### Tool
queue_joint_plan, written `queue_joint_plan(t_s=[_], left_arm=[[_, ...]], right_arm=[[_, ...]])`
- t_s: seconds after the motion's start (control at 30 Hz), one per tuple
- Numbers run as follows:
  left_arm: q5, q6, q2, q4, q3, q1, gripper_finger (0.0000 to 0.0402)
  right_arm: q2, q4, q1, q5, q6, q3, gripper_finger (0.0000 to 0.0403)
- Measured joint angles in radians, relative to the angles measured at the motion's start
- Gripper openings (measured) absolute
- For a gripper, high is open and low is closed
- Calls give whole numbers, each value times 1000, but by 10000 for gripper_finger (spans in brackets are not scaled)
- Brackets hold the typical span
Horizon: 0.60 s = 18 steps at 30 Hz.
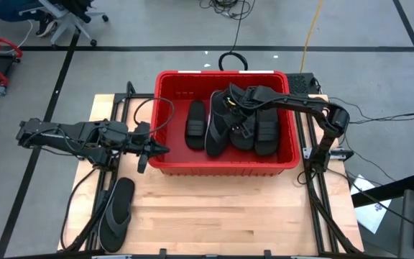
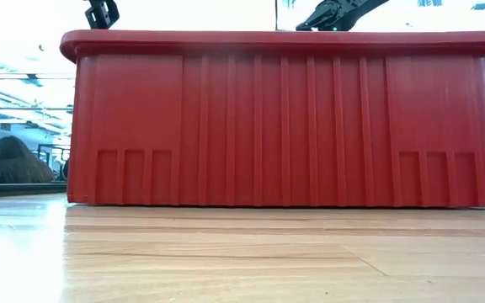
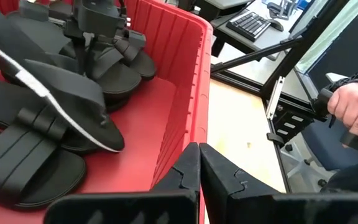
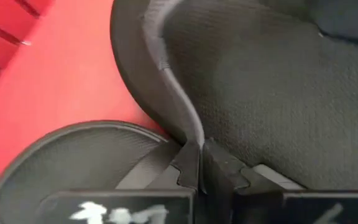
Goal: Pick and place slides into bin
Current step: Put the black slipper into the red bin
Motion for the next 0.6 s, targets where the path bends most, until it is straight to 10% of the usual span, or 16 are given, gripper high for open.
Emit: queue_joint_plan(t_s=[0.6], left_arm=[[0,16,0,0,0,0,6]], right_arm=[[0,-15,1,-19,65,0,98]])
